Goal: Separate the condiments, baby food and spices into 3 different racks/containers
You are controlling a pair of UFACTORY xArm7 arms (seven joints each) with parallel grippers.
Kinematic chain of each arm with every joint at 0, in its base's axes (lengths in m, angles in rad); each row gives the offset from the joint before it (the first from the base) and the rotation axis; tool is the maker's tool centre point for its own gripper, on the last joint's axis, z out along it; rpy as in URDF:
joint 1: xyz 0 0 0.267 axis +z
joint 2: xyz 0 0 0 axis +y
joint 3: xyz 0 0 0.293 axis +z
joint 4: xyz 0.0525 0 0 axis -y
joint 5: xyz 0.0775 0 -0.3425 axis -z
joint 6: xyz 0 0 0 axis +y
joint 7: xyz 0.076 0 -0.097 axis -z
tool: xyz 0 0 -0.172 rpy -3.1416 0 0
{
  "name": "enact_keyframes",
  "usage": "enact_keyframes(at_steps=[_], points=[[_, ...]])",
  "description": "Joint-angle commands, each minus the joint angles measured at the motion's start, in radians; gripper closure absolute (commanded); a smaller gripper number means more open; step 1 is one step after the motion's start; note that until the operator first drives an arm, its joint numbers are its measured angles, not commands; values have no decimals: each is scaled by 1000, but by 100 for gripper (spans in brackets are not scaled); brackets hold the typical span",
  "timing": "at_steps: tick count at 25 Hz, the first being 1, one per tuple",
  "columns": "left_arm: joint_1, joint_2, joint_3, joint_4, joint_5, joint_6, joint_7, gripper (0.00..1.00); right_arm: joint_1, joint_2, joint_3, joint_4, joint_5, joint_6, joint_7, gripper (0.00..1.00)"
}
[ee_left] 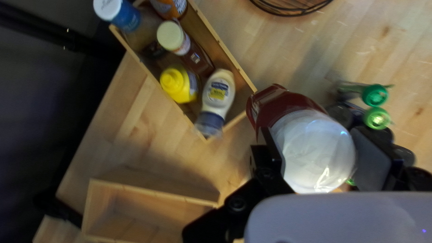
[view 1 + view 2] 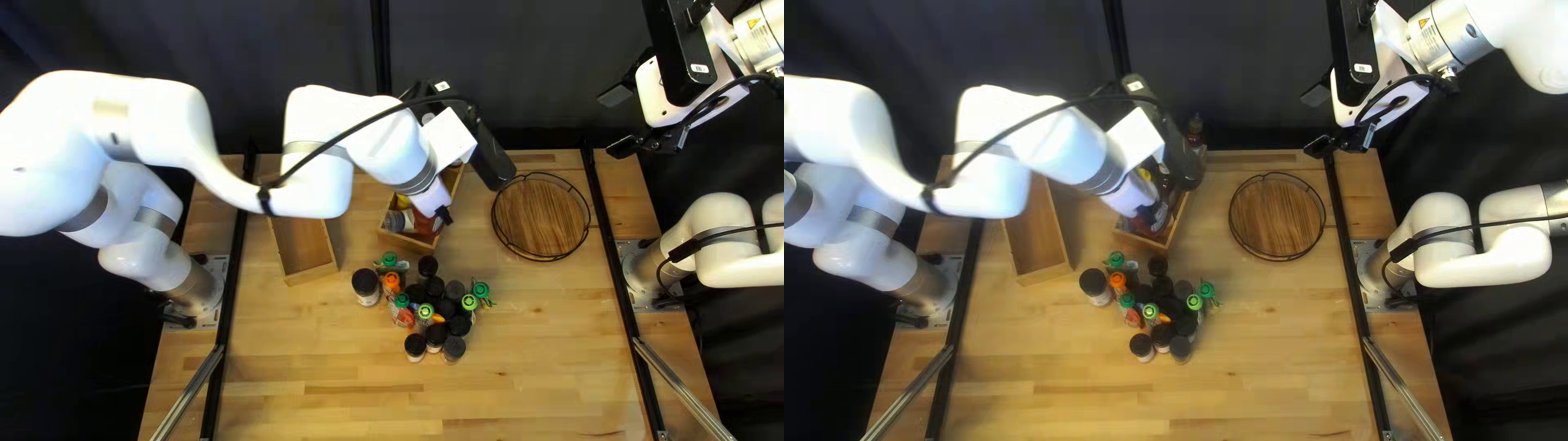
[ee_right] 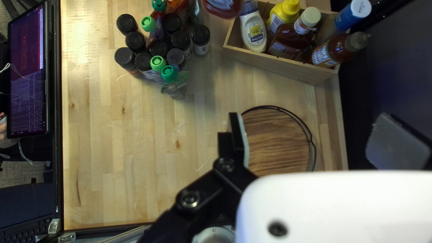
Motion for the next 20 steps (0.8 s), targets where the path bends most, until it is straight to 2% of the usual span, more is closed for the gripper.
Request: enact_keyframes(at_steps=[1, 20], points=[[20, 31, 17, -37, 1, -74, 51, 100, 0, 0, 0, 0, 0, 0, 0, 0], [81, 95, 60, -170, -20, -271, 175, 100, 0, 0, 0, 0, 0, 0, 0, 0]])
